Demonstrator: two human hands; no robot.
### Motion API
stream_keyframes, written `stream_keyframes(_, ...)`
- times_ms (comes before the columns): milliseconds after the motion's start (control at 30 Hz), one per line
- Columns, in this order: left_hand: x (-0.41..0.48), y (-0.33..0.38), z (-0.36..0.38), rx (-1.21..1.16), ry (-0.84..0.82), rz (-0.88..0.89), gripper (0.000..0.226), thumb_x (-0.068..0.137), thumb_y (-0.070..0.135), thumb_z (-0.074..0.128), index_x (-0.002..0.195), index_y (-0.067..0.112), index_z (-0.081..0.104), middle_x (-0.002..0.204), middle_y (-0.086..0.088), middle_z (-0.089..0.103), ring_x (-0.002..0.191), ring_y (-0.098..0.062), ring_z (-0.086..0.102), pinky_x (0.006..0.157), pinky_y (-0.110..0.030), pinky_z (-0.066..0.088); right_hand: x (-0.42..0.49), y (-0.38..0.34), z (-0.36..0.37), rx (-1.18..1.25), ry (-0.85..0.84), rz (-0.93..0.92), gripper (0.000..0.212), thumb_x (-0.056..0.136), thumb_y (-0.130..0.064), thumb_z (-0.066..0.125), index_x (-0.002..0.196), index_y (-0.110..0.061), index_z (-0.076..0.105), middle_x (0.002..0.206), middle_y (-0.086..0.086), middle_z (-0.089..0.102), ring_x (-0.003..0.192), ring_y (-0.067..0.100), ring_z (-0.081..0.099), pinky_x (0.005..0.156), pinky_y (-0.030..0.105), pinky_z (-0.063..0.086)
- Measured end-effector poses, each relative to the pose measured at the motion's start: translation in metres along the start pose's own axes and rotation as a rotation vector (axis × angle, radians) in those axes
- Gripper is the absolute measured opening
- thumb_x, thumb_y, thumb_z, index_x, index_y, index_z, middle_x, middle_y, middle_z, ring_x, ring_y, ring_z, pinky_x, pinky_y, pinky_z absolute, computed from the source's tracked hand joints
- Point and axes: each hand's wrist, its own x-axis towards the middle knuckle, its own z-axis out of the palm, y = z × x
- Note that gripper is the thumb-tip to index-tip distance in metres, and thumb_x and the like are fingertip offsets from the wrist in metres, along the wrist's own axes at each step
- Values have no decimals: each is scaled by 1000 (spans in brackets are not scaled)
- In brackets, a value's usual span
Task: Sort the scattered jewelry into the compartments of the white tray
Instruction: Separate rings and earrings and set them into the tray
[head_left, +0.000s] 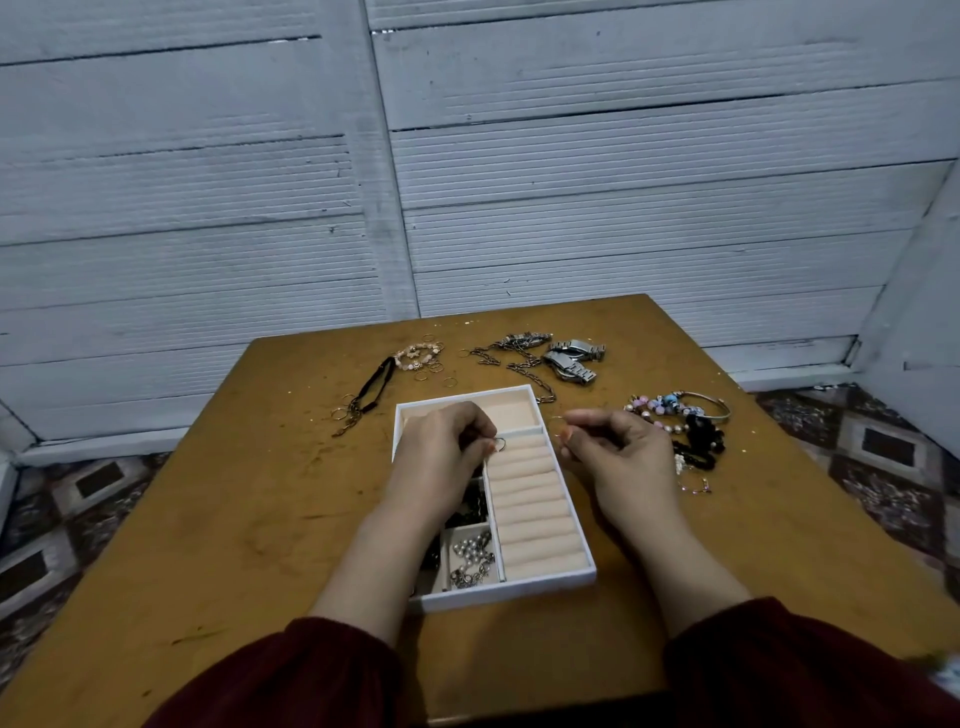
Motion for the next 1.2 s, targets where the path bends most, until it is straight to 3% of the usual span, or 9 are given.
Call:
stream_keyframes(133,1,0,1,84,-6,45,7,82,16,72,80,22,67,75,9,66,73,-6,59,62,-23,46,-1,0,-1,-36,0,-3,23,82,5,66,82,-18,70,77,-1,72,67,9,68,69,26,58)
stream_keyframes(400,3,1,5,184,-61,78,9,85,18,65,85,24,71,79,3,69,77,-19,62,69,-37,53,-2,1,-2,-33,-21,-1,23,83,4,65,82,-18,70,77,-1,72,66,7,68,68,24,58)
stream_keyframes(533,5,5,4,252,-85,77,15,87,13,59,88,21,72,85,0,70,82,-21,63,72,-37,53,-1,2,-2,-35,-17,2,22,83,4,65,83,-17,70,82,3,72,67,7,68,65,20,56)
stream_keyframes(667,6,8,3,291,-108,67,22,86,8,54,90,21,72,91,-1,70,88,-21,62,75,-35,52,-1,3,-2,-27,-22,13,21,83,4,66,84,-17,70,83,6,72,68,10,68,69,25,58)
stream_keyframes(867,9,9,5,335,-135,60,20,86,11,58,90,24,72,95,-1,68,89,-22,62,78,-36,53,-2,1,-3,-26,-17,2,22,83,5,65,83,-17,69,81,2,71,65,4,67,64,19,56)
stream_keyframes(967,10,8,5,337,-139,60,18,85,13,59,88,26,71,95,0,68,89,-21,62,79,-36,53,-2,2,-4,-54,-15,-5,22,83,4,66,84,-18,70,82,4,72,66,8,68,66,22,58)
stream_keyframes(1100,3,7,-1,253,-58,69,17,87,12,59,92,23,70,94,5,69,88,-16,61,73,-30,50,-2,4,-5,-55,-16,-5,24,83,4,66,82,-20,70,84,7,72,69,15,69,69,28,58)
stream_keyframes(1200,-4,0,-14,149,84,52,22,88,8,58,103,19,68,103,4,67,96,-15,60,82,-31,48,-1,6,-4,-37,-20,-5,26,83,5,65,81,-20,70,84,8,72,71,15,68,68,26,56)
